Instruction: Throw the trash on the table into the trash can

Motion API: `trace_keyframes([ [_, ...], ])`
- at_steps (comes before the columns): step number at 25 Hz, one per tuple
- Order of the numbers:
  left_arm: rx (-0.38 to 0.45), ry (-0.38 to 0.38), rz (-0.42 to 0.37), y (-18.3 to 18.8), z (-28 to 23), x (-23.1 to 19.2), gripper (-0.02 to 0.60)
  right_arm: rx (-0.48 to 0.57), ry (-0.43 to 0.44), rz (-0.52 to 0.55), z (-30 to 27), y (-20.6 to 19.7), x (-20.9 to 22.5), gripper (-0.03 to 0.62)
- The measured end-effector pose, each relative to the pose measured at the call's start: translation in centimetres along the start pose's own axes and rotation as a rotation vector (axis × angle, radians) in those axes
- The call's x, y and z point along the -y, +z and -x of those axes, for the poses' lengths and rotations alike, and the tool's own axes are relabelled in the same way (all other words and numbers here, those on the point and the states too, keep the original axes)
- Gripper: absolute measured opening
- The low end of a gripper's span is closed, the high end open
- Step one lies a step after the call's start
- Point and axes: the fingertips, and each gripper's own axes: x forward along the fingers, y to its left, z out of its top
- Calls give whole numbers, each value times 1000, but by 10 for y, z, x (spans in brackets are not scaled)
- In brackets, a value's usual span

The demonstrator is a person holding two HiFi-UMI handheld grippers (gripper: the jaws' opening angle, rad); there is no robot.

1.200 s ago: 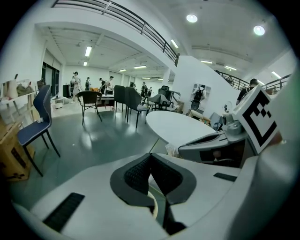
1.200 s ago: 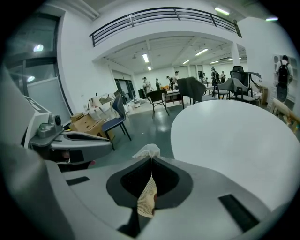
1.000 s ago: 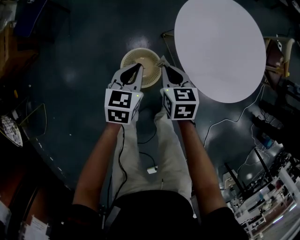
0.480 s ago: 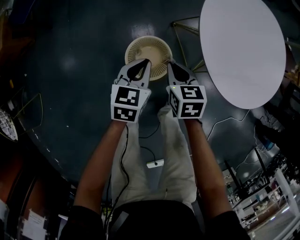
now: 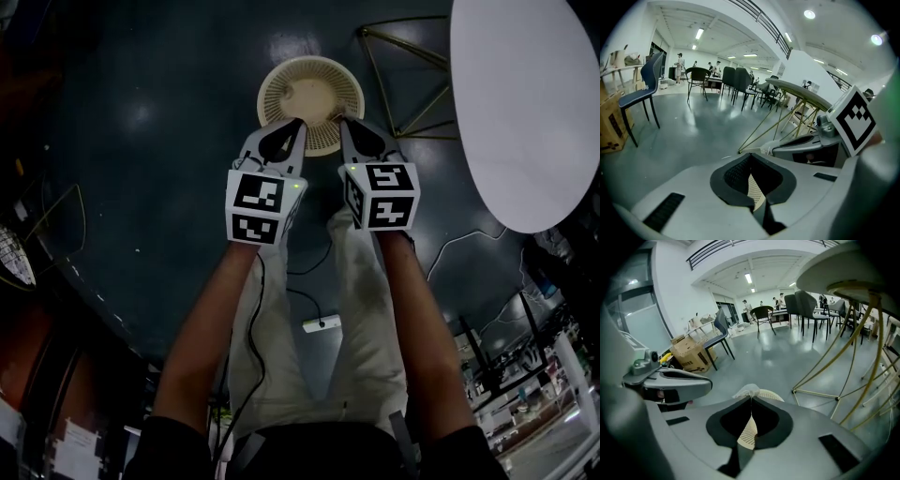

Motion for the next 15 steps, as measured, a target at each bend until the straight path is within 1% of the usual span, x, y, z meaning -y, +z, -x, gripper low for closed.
trace_keyframes([
  [3, -16, -5, 17, -17, -12, -10, 15, -13, -4, 2, -25, -9, 6, 21],
  [9, -42, 2, 23, -43, -38, -31, 15, -53, -11, 15, -63, -30, 11, 21],
  [12, -46, 9, 48, -52, -50, -46, 15, -68, -9, 3, -79, -40, 11, 23],
  [15, -58, 13, 43, -61, -63, -51, 15, -75, -6, -19, -89, -51, 19, 23],
])
